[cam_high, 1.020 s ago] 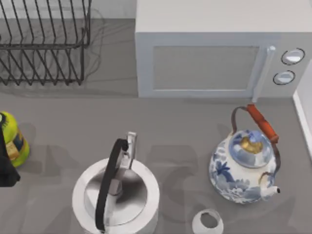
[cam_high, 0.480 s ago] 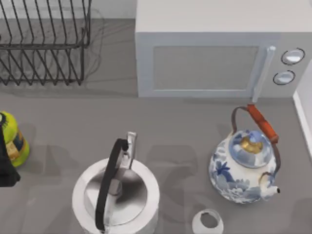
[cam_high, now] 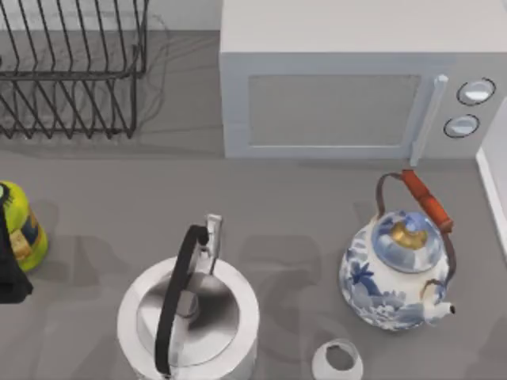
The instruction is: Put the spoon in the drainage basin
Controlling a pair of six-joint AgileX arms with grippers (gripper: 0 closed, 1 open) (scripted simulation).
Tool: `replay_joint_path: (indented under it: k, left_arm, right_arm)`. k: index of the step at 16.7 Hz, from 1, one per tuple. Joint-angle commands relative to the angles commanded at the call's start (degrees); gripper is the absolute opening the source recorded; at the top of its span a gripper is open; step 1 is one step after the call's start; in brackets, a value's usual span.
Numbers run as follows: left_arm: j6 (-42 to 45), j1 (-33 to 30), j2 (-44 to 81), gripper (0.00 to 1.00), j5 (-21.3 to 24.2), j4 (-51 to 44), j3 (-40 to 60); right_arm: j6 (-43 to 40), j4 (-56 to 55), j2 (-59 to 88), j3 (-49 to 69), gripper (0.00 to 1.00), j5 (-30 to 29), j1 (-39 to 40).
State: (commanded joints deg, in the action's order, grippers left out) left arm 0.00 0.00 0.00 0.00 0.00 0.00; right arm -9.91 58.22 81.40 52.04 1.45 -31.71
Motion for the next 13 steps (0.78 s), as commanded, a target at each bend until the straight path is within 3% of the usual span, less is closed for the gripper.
replay_joint_path:
  k: [13]
  left_arm:
    - [0.0,0.0,0.0,1.0,0.0,0.0,0.0]
  right_arm:
    - [0.96,-26.29,13.16,-13.23,1.0,-0.02,0.57]
